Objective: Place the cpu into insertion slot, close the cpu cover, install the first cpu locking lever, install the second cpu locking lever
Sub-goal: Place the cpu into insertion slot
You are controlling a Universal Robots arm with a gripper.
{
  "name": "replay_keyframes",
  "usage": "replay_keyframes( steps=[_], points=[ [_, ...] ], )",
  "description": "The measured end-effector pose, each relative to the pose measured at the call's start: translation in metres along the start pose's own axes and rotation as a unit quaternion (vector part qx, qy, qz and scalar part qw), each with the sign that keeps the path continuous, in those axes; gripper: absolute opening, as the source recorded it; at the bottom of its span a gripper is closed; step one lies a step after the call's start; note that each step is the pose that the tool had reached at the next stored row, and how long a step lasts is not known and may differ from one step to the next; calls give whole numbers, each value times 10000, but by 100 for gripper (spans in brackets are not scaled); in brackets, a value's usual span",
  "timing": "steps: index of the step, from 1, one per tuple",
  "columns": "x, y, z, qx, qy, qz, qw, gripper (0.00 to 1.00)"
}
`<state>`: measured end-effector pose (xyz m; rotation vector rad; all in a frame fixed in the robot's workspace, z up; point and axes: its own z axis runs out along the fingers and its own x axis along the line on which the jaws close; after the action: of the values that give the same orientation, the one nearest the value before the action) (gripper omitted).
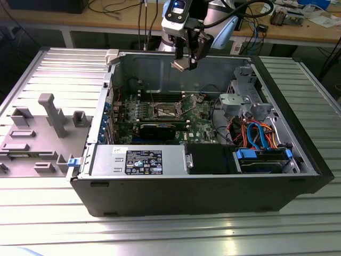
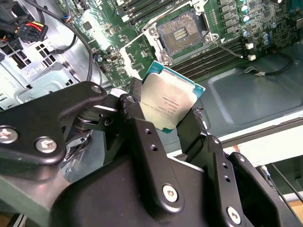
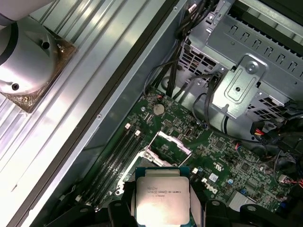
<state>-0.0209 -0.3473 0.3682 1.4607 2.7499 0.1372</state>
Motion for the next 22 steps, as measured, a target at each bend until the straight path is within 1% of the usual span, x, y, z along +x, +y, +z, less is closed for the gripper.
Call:
replay_keyframes(
  steps=[5, 22],
  points=[
    [0, 0, 0, 0, -1, 11, 10000, 54],
    [0, 0, 0, -3, -14, 162, 9999, 54]
  ],
)
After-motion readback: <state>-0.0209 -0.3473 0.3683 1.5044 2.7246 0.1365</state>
